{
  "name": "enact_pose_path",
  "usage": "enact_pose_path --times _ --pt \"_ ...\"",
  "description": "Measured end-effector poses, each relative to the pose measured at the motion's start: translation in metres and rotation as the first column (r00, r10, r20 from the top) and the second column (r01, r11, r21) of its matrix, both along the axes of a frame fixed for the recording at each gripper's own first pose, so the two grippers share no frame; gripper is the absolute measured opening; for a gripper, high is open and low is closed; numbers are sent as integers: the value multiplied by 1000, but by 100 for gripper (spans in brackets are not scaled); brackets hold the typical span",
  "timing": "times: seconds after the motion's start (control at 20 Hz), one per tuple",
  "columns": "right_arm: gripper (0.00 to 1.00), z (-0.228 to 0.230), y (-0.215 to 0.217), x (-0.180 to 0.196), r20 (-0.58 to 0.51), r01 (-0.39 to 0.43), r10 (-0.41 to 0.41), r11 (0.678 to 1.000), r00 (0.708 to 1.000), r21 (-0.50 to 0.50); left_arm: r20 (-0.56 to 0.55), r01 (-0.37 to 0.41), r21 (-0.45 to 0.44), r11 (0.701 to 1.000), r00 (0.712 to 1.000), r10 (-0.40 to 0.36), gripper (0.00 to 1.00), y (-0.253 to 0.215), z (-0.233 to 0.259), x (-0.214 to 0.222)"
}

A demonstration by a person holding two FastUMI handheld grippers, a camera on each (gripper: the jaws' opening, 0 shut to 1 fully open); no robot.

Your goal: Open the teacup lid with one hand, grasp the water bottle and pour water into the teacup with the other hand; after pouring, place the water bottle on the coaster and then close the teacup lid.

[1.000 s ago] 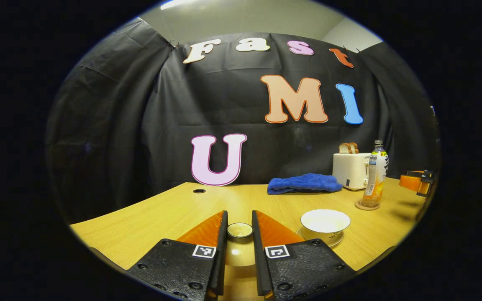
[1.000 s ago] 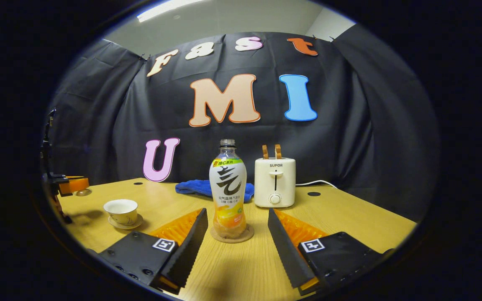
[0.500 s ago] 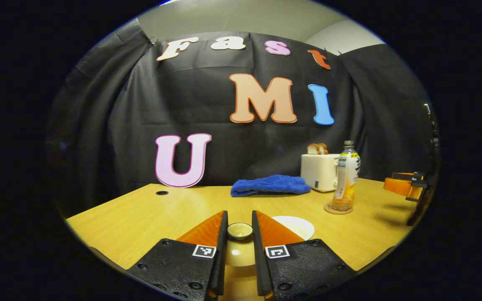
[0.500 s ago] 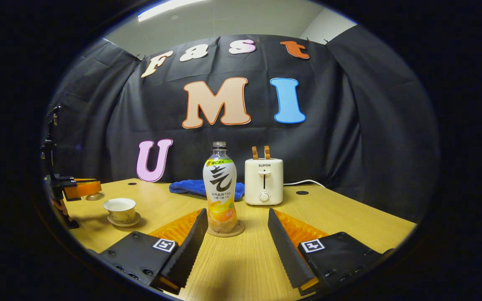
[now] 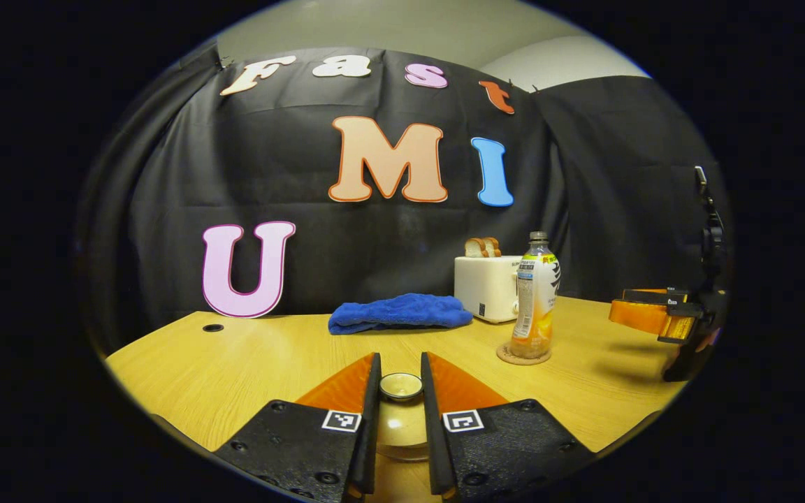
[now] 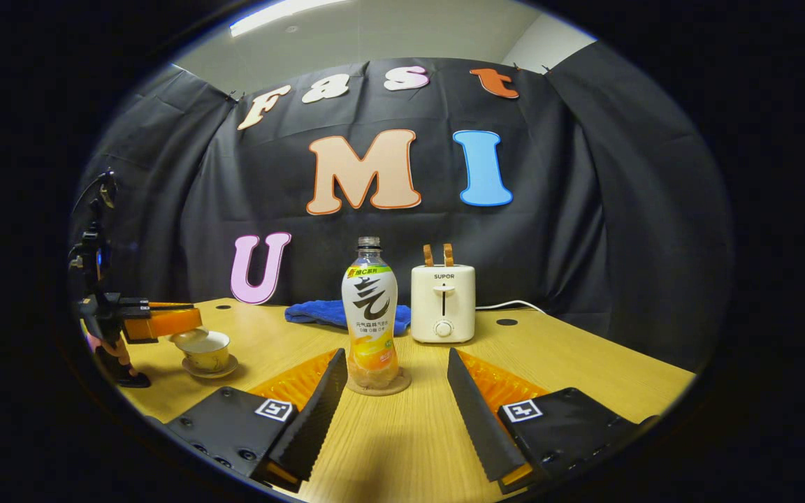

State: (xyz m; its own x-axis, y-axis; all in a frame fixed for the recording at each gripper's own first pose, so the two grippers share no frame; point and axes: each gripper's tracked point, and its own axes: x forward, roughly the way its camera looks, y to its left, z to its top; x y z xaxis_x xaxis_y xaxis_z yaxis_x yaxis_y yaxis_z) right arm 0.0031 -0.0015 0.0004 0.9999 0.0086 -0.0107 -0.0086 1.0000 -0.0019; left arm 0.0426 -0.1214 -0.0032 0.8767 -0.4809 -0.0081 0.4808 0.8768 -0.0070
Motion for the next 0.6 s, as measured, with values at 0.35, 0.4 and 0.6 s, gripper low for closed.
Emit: enact_pose_path --times 0.35,0.4,0.6 --pt "92 0 1 -1 0 -2 2 1000 1000 0 -42 60 29 998 997 -59 28 -13 -8 3" --pt "93 0 1 -1 -1 -2 2 1000 1000 0 -56 65 39 997 996 -63 28 -15 -10 5" --pt "89 0 2 -1 -1 -7 7 1000 1000 0 -89 61 67 996 995 -55 28 -15 -16 6"
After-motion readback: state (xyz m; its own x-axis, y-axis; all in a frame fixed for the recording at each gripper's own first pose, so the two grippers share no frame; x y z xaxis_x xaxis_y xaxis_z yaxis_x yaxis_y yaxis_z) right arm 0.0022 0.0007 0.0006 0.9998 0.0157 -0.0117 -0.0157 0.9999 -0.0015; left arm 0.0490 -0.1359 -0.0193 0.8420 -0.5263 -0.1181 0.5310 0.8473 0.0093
